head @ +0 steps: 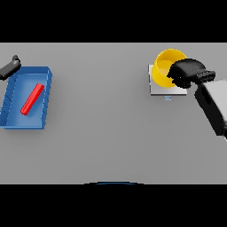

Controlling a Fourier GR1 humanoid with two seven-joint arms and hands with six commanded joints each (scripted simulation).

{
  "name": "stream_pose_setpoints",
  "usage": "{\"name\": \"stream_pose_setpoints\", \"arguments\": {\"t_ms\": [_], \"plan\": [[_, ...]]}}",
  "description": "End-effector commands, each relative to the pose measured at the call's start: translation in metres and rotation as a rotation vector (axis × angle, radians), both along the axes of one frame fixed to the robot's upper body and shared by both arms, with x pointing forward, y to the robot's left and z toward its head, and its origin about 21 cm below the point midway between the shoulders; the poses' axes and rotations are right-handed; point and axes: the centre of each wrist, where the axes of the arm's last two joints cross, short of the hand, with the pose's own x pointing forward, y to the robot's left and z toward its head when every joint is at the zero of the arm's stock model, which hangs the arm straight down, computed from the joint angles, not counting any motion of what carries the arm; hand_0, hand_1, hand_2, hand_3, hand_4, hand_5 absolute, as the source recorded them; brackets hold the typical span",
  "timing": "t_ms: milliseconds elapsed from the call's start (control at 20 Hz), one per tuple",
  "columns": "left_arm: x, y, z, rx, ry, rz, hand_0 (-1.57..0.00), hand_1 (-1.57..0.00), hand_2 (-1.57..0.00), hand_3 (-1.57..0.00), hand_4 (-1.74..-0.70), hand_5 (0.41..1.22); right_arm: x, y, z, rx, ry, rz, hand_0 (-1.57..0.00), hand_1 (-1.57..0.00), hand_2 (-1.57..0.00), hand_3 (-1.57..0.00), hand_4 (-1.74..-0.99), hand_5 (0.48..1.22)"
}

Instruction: Pick up the red beaker and tilt it to pour out 1 green nut into yellow bowl. Pick up the yellow bowl and place it on the metallic measuring scale.

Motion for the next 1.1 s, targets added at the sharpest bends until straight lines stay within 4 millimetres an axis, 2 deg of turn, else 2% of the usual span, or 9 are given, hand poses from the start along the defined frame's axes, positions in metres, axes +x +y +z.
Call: {"name": "stream_pose_setpoints", "arguments": {"t_ms": [0, 150, 250, 300, 350, 500, 650, 850, 1050], "plan": [[-0.0009, -0.0029, -0.003, -0.001, 0.007, -0.013, 0.0, 0.0, 0.0, 0.0, -0.85, 0.784, 0.0006, -0.0027, 0.0008, 0.003, 0.007, 0.009, -1.43, -1.25, -1.35, -1.55, -1.73, 1.221], [0.002, -0.0023, -0.0057, 0.002, 0.012, -0.011, 0.0, 0.0, 0.0, 0.0, -0.84, 0.776, 0.0025, -0.0059, -0.0024, 0.008, 0.017, -0.003, -1.4, -1.21, -1.32, -1.56, -1.73, 1.221], [0.0018, -0.0035, -0.005, 0.001, 0.004, -0.022, 0.0, 0.0, 0.0, 0.0, -0.84, 0.771, 0.0031, -0.0055, -0.0031, 0.016, 0.019, -0.011, -1.42, -1.23, -1.4, -1.54, -1.728, 1.221], [0.002, -0.0008, -0.0035, -0.005, 0.005, -0.022, 0.0, 0.0, 0.0, 0.0, -0.84, 0.772, 0.002, -0.0047, -0.0058, 0.026, 0.029, -0.015, -1.4, -1.18, -1.29, -1.54, -1.67, 1.221], [0.0014, 0.002, -0.0035, -0.005, 0.008, -0.014, 0.0, 0.0, 0.0, 0.0, -0.84, 0.773, 0.0043, -0.0039, -0.0038, 0.027, 0.031, -0.024, -1.41, -1.15, -1.18, -1.39, -1.644, 1.221], [0.0037, 0.0031, -0.0054, -0.009, 0.002, -0.011, 0.0, 0.0, 0.0, 0.0, -0.85, 0.771, 0.0027, -0.0043, -0.005, 0.037, 0.068, -0.05, -1.05, -0.78, -0.78, -0.98, -1.58, 1.037], [0.0043, 0.0041, -0.006, -0.014, 0.006, -0.01, 0.0, 0.0, 0.0, 0.0, -0.85, 0.766, 0.0059, -0.0069, -0.0039, 0.045, 0.088, -0.07, -0.71, -0.52, -0.52, -0.72, -1.54, 0.923], [0.0043, -0.0003, -0.0049, -0.011, -0.005, -0.021, 0.0, 0.0, 0.0, 0.0, -0.85, 0.772, 0.0061, -0.009, -0.0031, 0.033, 0.103, -0.084, -0.3, -0.22, -0.3, -0.51, -1.487, 0.848], [-0.0017, -0.004, -0.0053, -0.008, -0.008, -0.024, 0.0, 0.0, 0.0, 0.0, -0.85, 0.774, 0.0077, -0.0093, -0.0051, -0.001, 0.111, -0.076, -0.12, -0.09, -0.15, -0.36, -1.442, 0.811]]}}
